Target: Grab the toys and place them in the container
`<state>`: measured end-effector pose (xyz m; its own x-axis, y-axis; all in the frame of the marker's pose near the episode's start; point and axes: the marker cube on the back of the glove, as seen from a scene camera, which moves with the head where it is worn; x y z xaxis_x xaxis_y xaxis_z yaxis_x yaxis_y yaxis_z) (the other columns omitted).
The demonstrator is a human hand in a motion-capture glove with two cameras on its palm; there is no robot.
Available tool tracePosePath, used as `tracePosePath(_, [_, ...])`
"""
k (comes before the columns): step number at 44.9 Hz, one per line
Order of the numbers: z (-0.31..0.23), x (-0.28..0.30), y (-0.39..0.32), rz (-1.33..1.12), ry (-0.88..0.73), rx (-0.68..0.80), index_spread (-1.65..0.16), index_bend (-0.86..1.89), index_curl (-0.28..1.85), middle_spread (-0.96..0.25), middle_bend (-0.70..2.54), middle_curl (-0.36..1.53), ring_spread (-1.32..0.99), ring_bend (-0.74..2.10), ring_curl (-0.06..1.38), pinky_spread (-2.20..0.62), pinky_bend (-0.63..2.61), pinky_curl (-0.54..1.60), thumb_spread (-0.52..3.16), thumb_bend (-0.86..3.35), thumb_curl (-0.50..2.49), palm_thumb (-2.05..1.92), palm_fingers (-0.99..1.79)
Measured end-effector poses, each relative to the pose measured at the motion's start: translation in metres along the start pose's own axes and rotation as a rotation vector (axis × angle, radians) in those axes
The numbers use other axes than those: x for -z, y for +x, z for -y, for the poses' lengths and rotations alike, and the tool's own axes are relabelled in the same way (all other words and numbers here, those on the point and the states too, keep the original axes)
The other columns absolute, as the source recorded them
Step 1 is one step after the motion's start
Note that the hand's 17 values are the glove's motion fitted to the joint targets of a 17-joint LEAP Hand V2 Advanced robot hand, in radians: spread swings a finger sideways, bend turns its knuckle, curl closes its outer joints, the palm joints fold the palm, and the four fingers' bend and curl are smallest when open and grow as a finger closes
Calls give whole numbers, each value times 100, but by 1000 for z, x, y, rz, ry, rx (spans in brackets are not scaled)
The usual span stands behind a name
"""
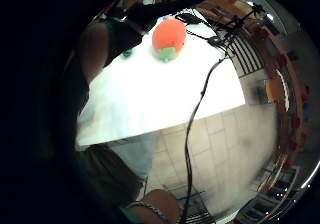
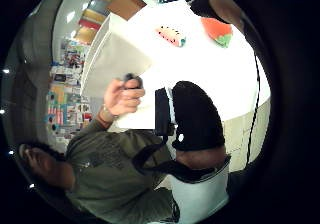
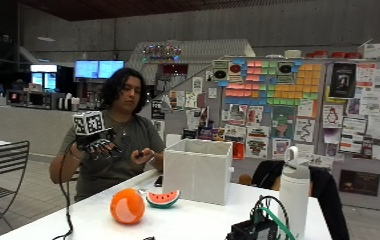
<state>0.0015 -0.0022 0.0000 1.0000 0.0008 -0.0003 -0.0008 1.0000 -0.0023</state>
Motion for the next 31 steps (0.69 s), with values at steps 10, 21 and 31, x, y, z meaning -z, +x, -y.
tracePosePath(10, [1,-5,0,-9,-16,12,-29,17,11,-9,24,11,-15,28,9,1,52,19,108,3,6,0,38])
tracePosePath(21, [5,-8,-2,-8,-12,15,-35,18,15,-11,24,16,-19,31,12,1,56,23,138,0,11,-2,35])
tracePosePath(31, [16,-3,-3,-2,25,-4,-37,18,19,-12,24,20,-20,34,13,1,58,25,147,-1,15,-2,33])
